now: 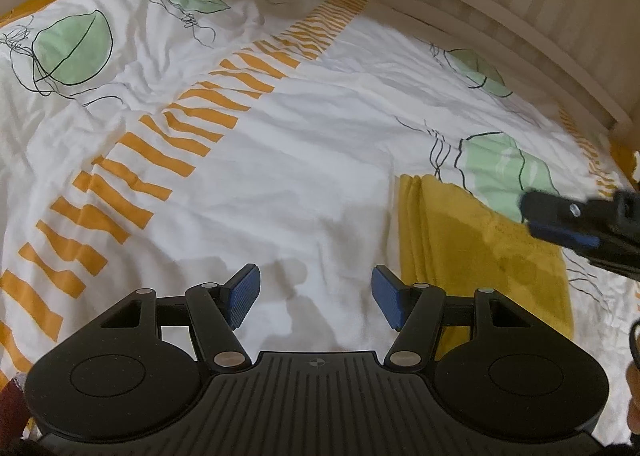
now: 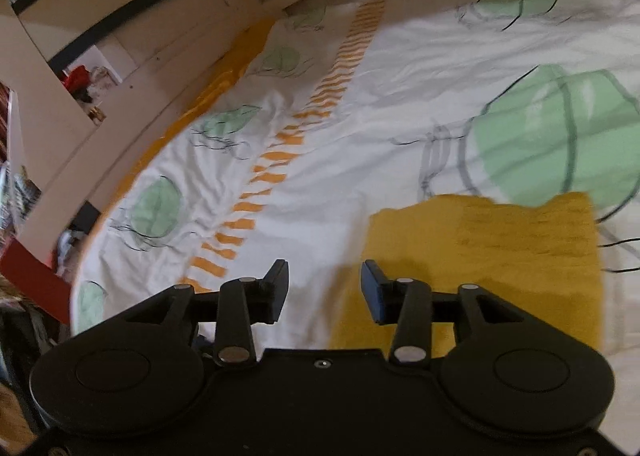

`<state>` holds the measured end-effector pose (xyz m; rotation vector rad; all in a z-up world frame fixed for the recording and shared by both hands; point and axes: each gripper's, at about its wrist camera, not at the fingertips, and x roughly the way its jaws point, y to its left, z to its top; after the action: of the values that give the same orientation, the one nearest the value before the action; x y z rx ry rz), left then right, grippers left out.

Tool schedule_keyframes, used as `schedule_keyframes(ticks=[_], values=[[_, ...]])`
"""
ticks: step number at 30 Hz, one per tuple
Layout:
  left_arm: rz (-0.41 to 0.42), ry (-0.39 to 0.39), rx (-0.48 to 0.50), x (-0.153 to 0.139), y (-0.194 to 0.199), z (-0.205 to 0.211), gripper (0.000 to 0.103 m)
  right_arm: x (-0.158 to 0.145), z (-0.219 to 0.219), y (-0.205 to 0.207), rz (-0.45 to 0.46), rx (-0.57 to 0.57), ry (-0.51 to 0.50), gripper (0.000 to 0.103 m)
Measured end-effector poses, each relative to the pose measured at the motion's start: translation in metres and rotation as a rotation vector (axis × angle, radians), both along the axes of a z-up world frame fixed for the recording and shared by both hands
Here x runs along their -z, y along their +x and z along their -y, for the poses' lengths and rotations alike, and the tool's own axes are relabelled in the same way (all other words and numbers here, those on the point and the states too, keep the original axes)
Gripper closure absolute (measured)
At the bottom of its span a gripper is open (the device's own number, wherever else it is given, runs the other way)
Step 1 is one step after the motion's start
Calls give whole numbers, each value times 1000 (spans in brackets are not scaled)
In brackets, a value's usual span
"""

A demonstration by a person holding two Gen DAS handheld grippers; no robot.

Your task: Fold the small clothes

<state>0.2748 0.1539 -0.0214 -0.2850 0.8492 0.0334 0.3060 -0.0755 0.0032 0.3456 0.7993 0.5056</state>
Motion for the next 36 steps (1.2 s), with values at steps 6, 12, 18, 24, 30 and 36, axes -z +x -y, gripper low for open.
schedule_keyframes(ticks=[6,12,18,24,30,36], values=[[-1,-8,16,2,1,2,43,20,10,-30,8,18,-109,51],[-8,-11,44,4,1,10,43,37,-11,-80,105,-91,-221,51],[-21,-6,66,9,1,16,43,50,-48,-124,255,-224,-368,52],[-27,0,87,11,1,21,43,60,-71,-129,347,-255,-543,56],[-30,-6,103,12,1,24,43,53,-65,-122,344,-203,-471,91],[-23,-10,109,13,2,26,43,61,-79,-118,295,-243,-426,89]])
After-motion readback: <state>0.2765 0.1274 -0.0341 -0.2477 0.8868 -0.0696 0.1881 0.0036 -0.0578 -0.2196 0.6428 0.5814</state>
